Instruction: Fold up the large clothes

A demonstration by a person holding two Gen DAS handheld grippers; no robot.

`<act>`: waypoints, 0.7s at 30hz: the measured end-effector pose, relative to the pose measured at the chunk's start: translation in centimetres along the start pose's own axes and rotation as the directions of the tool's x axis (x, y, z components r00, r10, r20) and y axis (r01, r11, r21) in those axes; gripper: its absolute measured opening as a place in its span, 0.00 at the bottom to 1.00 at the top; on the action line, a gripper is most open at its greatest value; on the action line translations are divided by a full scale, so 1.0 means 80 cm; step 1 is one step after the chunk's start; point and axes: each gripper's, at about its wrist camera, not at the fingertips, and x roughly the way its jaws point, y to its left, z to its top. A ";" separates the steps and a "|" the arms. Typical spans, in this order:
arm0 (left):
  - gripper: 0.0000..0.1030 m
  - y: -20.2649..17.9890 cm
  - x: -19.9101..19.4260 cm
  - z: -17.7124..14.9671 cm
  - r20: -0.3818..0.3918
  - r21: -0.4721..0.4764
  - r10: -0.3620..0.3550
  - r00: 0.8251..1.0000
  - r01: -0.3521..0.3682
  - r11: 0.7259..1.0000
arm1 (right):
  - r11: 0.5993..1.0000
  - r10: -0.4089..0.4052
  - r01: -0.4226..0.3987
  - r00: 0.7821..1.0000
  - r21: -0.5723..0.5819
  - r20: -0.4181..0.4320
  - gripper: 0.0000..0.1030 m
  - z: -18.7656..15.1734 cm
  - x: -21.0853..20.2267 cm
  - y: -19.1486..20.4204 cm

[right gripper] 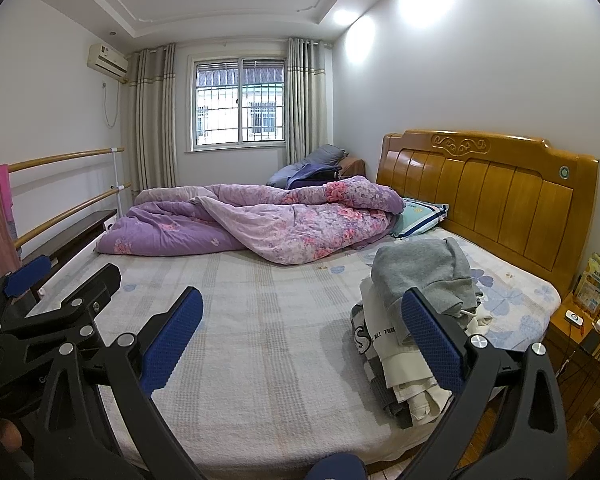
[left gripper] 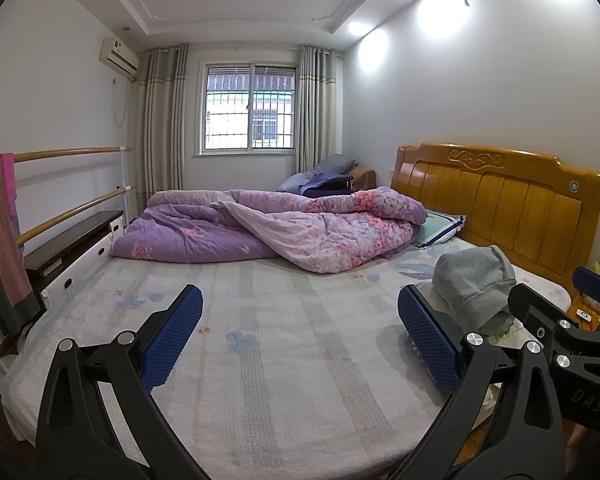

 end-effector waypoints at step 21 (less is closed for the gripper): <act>0.95 0.000 0.004 0.000 0.004 0.014 0.005 1.000 -0.006 1.000 | 1.000 -0.015 0.015 1.000 0.003 -0.001 0.93 -0.003 -0.006 0.012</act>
